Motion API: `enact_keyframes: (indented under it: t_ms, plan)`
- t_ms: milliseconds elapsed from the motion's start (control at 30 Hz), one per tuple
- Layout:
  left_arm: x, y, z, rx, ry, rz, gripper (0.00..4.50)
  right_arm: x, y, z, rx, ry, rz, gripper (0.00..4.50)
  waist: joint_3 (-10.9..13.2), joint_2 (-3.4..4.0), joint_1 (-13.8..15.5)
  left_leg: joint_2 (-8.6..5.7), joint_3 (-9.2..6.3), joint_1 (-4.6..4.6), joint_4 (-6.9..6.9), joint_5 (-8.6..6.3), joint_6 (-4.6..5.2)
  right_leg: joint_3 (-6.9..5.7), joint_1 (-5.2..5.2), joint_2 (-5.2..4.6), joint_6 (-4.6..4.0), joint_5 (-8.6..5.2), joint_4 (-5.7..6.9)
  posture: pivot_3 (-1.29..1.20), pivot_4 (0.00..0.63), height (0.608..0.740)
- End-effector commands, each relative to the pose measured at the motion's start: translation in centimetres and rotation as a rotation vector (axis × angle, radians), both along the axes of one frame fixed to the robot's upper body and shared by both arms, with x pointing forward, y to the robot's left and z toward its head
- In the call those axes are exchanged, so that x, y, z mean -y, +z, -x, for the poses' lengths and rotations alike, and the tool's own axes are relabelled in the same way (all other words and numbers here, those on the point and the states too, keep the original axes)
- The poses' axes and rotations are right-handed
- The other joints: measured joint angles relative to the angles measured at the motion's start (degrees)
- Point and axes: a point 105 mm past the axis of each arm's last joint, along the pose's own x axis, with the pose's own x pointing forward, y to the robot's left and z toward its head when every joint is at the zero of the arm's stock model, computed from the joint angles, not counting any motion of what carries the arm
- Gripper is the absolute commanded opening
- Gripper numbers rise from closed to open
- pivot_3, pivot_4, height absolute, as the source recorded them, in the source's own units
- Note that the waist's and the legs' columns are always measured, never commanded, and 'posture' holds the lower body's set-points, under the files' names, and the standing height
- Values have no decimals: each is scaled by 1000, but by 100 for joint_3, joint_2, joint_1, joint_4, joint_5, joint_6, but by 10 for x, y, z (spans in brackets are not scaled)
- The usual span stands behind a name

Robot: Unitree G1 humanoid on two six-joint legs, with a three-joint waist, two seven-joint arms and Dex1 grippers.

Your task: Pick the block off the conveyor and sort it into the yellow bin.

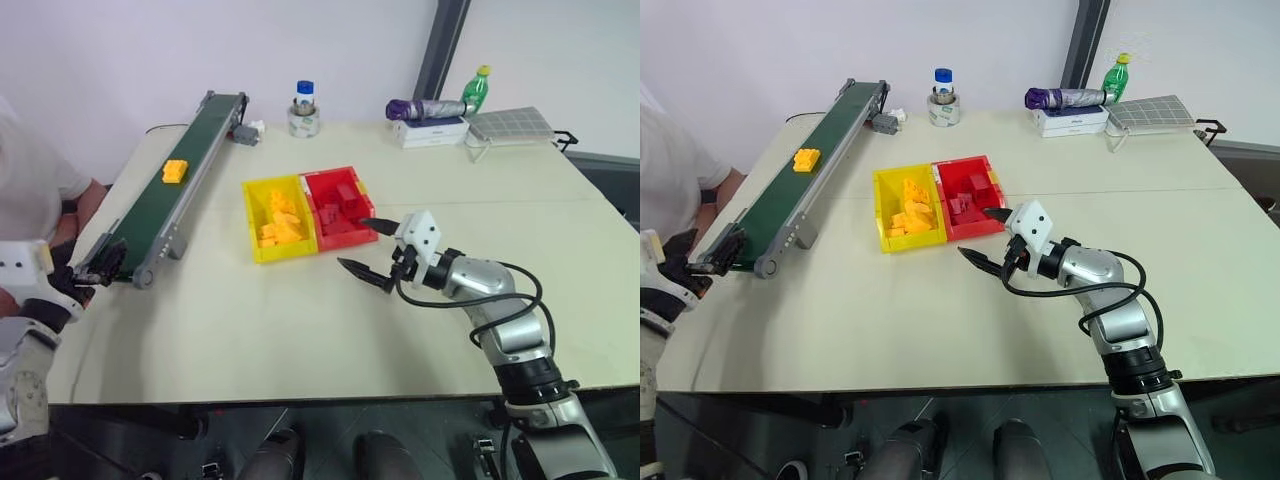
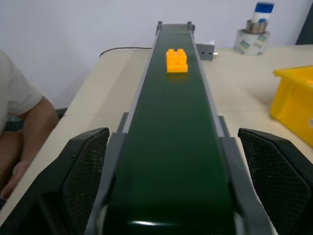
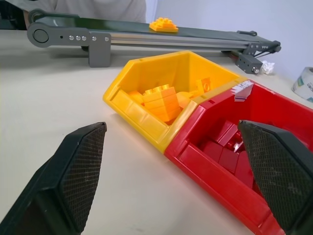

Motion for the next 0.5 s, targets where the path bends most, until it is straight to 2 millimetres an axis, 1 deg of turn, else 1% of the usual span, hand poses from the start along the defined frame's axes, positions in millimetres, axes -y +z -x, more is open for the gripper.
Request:
enact_keyframes:
  t_ms: [33, 100, 133, 233, 367, 467, 500]
  plan:
    - [-8, 11, 21, 87, 44, -47, 4455, -2, 7, 3, 41, 15, -3, 4500, 0, 0, -7, 0, 1, 0, 0, 0, 0, 0, 0, 0, 0, 0, 0, 0, 150, 740]
    - [-7, 0, 28, 69, 47, -44, 4455, -2, 7, 3, 42, 15, -1, 4500, 0, 4, -22, 2, 8, 2, -2, 0, 0, 5, -2, 0, -1, 0, 0, 0, 150, 740]
    - [-7, -3, 30, 63, 51, -54, 4455, -1, 7, 3, 42, 14, -1, 4500, 0, 3, -13, 2, 10, 2, -3, 0, 1, 7, -3, -1, -1, 0, 0, 0, 150, 740]
    - [-3, -2, 29, 71, 49, -56, 4455, -1, 7, 3, 40, 13, -1, 4500, -1, 2, 20, 6, 9, 1, -2, 0, 0, 7, -2, 1, -2, -1, 1, 0, 150, 740]
    - [-1, 3, 20, 68, 40, -59, 4455, -2, 6, 4, 39, 16, 0, 4500, -1, 1, 35, 6, 10, 0, -1, -1, 0, 6, 6, 0, -2, -1, 0, 0, 150, 740]
    - [1, 2, 6, -7, 25, -90, 4455, -2, 6, 4, 38, 15, -1, 4500, -1, 1, 10, 6, 10, 0, -1, -1, 0, 6, 3, 0, -3, -2, 2, 0, 150, 740]
    - [1, 5, 0, -16, 18, -88, 4455, -2, 6, 4, 38, 14, -2, 4500, -1, 1, 6, 6, 10, 0, -2, -1, 0, 6, 0, 0, -3, -2, 2, 0, 150, 740]
